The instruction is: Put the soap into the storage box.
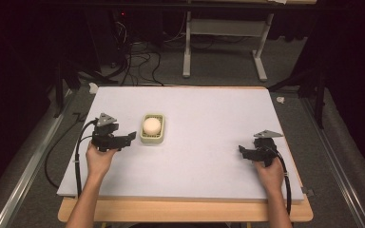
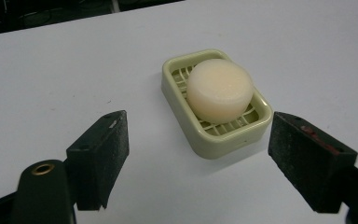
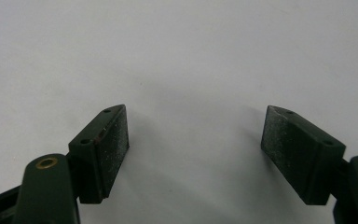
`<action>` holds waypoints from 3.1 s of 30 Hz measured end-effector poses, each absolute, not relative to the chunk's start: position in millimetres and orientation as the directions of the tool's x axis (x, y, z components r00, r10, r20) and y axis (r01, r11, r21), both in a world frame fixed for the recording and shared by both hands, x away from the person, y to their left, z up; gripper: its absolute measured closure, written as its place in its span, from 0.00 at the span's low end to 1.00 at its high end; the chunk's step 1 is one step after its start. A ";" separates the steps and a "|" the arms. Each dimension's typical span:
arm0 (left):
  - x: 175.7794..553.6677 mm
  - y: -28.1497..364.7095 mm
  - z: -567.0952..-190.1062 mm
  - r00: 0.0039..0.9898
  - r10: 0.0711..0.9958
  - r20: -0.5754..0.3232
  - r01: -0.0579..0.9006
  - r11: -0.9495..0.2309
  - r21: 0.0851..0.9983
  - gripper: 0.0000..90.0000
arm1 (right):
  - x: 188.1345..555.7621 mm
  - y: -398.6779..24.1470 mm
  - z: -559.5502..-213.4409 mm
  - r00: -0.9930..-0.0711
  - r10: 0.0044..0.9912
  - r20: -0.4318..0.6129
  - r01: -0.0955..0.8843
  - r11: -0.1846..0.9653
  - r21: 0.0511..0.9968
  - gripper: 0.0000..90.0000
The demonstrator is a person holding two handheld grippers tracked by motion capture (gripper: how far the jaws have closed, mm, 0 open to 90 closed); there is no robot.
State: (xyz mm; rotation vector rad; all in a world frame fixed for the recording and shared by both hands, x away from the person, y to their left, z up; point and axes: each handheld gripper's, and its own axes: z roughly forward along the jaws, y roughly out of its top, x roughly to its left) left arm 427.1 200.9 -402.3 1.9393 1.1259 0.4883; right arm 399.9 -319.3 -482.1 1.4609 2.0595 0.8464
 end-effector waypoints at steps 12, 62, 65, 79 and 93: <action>416.1 211.0 -405.8 0.514 0.854 -0.079 0.535 -0.247 0.808 0.23 | 399.9 -319.2 -482.1 -0.319 0.947 -0.028 0.654 0.241 0.717 0.26; 398.5 229.0 -438.3 0.475 0.873 -0.110 0.588 -0.223 0.778 0.23 | 399.6 -318.9 -482.1 -0.318 0.948 -0.031 0.653 0.243 0.718 0.26; 399.4 229.7 -442.1 0.471 0.875 -0.113 0.598 -0.222 0.770 0.23 | 399.6 -318.9 -482.1 -0.318 0.948 -0.031 0.653 0.242 0.718 0.26; 405.8 220.6 -456.2 0.472 0.878 -0.075 0.618 -0.268 0.739 0.23 | 399.7 -319.0 -482.1 -0.317 0.948 -0.030 0.654 0.241 0.717 0.26; 413.8 213.2 -467.2 0.469 0.882 -0.043 0.628 -0.299 0.718 0.23 | 399.7 -319.1 -482.1 -0.318 0.948 -0.029 0.654 0.241 0.717 0.26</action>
